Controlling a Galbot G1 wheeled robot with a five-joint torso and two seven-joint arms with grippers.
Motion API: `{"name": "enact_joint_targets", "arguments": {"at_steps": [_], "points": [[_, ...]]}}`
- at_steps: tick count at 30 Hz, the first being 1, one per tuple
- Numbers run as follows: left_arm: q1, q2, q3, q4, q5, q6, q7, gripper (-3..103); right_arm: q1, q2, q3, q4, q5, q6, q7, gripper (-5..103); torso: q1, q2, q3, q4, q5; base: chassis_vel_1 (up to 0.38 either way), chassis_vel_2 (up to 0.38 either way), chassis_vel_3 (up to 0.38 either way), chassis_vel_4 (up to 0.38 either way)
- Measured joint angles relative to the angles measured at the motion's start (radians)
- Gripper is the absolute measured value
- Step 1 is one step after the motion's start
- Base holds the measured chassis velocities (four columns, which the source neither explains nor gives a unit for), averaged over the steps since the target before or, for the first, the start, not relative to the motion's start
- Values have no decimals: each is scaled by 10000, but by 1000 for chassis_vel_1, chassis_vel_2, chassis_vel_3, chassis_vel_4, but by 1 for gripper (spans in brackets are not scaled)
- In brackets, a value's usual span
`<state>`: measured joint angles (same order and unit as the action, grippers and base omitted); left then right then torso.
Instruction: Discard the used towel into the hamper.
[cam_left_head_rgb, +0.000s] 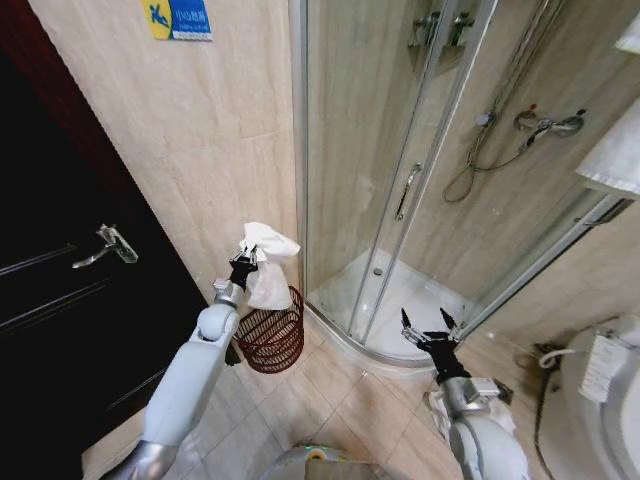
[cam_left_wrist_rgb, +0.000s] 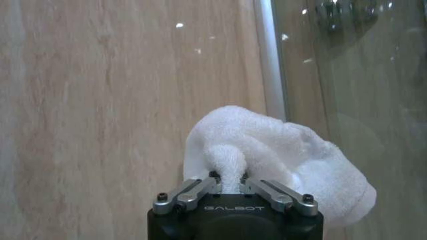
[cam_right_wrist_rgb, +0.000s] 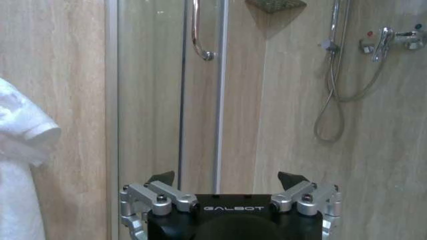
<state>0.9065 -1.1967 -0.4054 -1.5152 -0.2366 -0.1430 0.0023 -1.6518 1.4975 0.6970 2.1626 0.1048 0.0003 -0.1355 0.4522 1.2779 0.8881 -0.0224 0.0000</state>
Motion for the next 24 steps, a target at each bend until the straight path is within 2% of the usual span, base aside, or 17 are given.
{"name": "enact_joint_targets", "arguments": {"at_steps": [13,24], "points": [[160,-535,251,1352,801,-764,-13,7,-44,42,-250,-210,-152,184,0,100,0,1,0,0,0,0,0,0,0],[-87,-797,129,2458,1225,-1106,-76,7,-101,69,-333,-330,-180,320,0,100,0,1,0,0,0,0,0,0,0]]}}
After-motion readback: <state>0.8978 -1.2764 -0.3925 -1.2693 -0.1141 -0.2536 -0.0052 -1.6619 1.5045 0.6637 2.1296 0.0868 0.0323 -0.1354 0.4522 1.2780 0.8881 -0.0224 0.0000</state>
